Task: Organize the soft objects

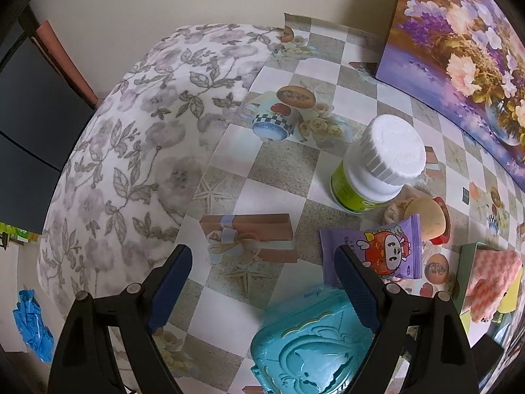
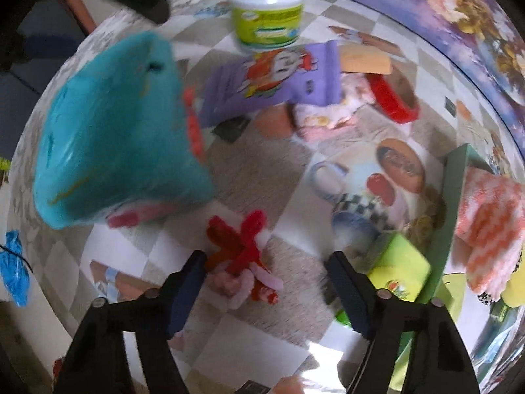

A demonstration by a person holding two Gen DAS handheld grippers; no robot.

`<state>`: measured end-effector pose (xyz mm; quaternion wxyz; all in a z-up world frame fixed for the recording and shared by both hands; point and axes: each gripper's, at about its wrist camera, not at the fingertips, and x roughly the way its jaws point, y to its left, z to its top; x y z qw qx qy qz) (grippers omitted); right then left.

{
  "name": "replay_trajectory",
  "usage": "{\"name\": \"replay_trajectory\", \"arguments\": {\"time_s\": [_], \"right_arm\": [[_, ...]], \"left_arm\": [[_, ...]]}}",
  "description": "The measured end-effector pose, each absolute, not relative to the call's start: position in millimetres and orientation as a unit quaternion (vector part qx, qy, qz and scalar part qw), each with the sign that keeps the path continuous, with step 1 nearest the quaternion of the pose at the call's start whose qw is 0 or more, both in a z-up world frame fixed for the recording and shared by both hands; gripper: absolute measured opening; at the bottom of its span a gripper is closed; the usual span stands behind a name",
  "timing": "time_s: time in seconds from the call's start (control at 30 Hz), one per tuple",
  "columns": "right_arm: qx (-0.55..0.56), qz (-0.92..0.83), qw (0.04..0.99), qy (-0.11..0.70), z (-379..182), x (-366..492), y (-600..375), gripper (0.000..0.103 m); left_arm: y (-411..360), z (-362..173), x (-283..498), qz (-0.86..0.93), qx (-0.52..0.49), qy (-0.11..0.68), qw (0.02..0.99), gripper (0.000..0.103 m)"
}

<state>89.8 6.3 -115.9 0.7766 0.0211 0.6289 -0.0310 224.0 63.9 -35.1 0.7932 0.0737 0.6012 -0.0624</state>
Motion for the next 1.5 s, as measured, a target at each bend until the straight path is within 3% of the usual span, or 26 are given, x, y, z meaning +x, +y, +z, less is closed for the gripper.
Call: {"name": "replay_trajectory", "arguments": {"time_s": [0.17,0.5,1.13,1.5], "right_arm": [[0.028,-0.041,0.783,0.620,-112,89,-1,0.052],[0.059,-0.043,0.784,0.616,-106,91,-31,0.035],[0.142,-0.104,0.820,0.544,-26,88,-131,0.034],[0.185,-0.159,0.820,0.518,-7,62,-183,0.034]], "left_arm": [[61,-35,224,-0.069,0.074,0.601,0.793,0.089],[52,-34,221,-0.079,0.083,0.599,0.793,0.089],[21,-27,216,-0.101,0.098,0.588,0.797,0.089],[-24,-34,202,-0.133,0.139,0.588,0.786,0.089]]}}
